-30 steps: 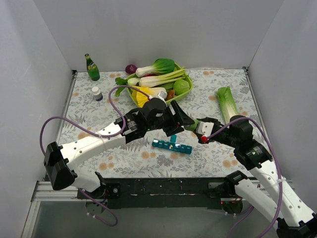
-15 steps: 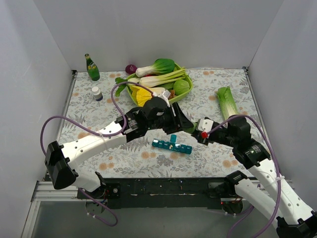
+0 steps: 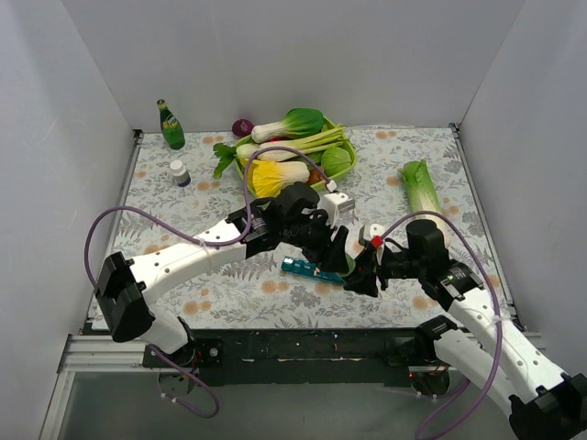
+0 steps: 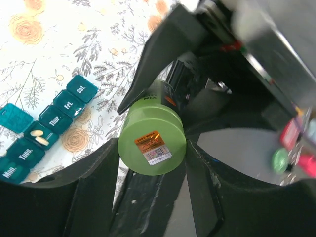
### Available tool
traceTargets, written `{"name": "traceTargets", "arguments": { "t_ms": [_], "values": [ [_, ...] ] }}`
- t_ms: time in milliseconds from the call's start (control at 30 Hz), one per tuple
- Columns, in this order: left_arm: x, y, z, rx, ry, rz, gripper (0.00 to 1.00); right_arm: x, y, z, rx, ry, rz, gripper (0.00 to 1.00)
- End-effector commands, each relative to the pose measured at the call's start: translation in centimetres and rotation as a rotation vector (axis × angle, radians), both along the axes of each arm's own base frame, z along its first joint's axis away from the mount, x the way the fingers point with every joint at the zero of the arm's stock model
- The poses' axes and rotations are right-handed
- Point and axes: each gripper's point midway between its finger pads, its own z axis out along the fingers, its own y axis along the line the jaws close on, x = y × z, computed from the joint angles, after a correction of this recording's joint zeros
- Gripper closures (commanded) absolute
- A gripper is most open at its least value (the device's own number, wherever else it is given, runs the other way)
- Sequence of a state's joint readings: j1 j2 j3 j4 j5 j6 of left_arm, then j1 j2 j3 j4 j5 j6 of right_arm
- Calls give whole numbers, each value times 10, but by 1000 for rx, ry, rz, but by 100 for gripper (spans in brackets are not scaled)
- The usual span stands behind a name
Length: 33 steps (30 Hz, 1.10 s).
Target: Sort the pills into containers
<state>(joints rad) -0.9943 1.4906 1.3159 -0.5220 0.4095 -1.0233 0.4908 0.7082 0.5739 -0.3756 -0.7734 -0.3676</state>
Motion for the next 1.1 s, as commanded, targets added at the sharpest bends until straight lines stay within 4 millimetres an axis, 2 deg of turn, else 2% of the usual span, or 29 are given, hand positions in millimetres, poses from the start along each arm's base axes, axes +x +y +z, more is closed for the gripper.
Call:
{"name": "traceTargets", "arguments": {
  "t_ms": [0,100,200,233,267,333,367,433,467,500,600,667,733,767,867,967,1067],
  "values": [
    [-25,23,-29,49,-191,-303,97,-24,24,54,268,79,153,99],
    [-24,27,-27,14,-289,-336,91,-35,24,51,323,212,168,99],
    [-21,26,-16,-34,-334,-313,73,-38,23,48,352,280,158,99],
    [-20,25,-12,-50,-341,-304,61,-37,22,47,355,285,151,99],
    [-20,26,-13,-51,-340,-286,55,-37,21,48,359,285,147,99],
    [-17,25,3,-103,-358,-231,41,-35,20,47,359,286,135,99],
    [-13,27,7,-114,-361,-200,29,-35,20,47,359,277,132,99],
    [-10,32,25,-171,-380,-121,19,-32,19,49,350,248,124,99],
    [-5,36,33,-191,-394,-75,2,-31,18,49,347,232,120,99],
    [-1,39,36,-215,-408,-26,2,-30,18,50,343,214,119,99],
    [-2,58,81,-370,-428,102,2,-24,15,52,315,128,104,99],
    [-5,70,98,-452,-387,187,2,-18,12,53,292,72,86,99],
    [-3,78,96,-475,-331,265,2,-11,10,52,267,20,66,99],
    [-7,82,104,-515,-279,295,2,-8,8,54,251,-32,67,99],
    [-4,85,99,-526,-144,393,2,4,5,59,208,-148,43,99],
    [-2,83,91,-509,-42,447,2,14,-2,57,152,-209,5,99],
    [-4,76,94,-526,75,480,2,24,-8,59,92,-308,-12,99]
  ]
}}
